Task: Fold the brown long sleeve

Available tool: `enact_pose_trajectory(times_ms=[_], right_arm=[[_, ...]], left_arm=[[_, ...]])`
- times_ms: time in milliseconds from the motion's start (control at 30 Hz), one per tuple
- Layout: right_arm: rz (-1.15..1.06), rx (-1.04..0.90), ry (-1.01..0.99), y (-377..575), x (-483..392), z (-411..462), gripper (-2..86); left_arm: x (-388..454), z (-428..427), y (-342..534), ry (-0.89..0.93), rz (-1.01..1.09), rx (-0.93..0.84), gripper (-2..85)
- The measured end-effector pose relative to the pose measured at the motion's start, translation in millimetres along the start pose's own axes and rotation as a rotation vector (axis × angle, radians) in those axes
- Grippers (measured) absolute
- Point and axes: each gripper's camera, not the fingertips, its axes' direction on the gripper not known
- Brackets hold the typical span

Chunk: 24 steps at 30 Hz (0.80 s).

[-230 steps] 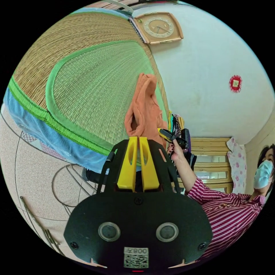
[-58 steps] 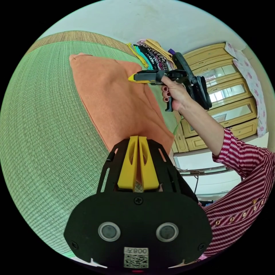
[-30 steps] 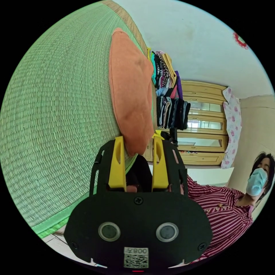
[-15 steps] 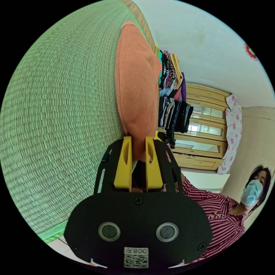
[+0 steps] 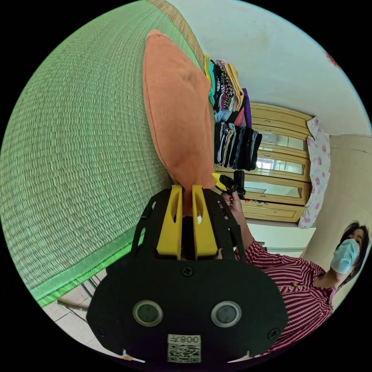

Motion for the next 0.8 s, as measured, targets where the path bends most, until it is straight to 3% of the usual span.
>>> enact_pose_trajectory(times_ms=[467,800], right_arm=[[0.022,0.067,-0.022,74,43,-29,4.2],[0.170,0.292,-0.206,134,113,-63,3.5]], left_arm=[[123,73,-21,-0.190,0.140,-0.191,3.4],[231,179,-100,-0.355,0.334,-0.408,3.7]])
